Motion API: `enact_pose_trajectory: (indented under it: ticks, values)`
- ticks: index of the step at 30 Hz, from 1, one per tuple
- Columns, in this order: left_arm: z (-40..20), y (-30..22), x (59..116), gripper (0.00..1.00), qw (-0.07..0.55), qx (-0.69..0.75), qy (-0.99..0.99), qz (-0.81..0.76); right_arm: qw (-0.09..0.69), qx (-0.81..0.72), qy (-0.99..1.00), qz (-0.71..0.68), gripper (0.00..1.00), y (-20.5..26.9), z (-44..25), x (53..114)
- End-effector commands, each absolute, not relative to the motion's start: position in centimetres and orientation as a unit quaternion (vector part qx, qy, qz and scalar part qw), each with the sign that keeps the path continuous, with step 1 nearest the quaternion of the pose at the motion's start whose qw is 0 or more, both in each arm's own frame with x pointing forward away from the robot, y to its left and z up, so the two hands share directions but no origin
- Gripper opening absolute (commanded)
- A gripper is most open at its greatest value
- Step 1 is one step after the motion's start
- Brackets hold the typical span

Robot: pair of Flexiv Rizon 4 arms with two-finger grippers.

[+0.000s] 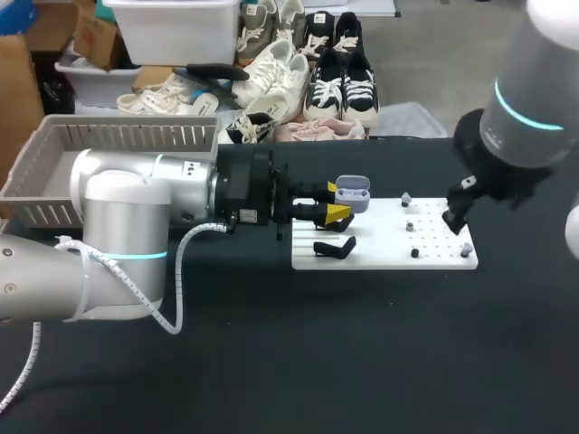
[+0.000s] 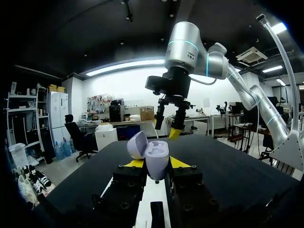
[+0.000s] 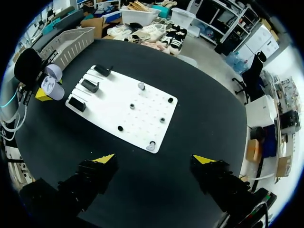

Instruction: Pick up each earbud case from the left stands, insert the matching earbuds, close the lid, and place the case in the box.

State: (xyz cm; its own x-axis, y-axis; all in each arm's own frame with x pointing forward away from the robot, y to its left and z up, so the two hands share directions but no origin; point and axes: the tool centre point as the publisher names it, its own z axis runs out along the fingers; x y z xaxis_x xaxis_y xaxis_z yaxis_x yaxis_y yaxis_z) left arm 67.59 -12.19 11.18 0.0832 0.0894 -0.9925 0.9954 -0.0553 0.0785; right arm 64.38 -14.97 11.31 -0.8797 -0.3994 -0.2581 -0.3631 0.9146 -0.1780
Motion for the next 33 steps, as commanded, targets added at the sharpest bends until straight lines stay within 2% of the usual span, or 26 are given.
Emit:
enact_pose_trajectory:
  ticks: [1,18,33]
  values:
    - [11.1,-12.2,67.6,0.00,0.484,0.555,0.488,-0.469,0.153,-0.183,0.963,-0.123,1.00,-14.3,10.6,64.3]
    - [11.1,-12.2,67.6,0.00,0.484,0.555,0.488,-0.469,0.117,-0.179,0.970,-0.112,1.00,-14.6,7.9,62.9]
    - [11.1,-12.2,67.6,0.00,0.484,0.555,0.488,-0.469,0.117,-0.177,0.970,-0.114,1.00,-14.9,7.5,62.8]
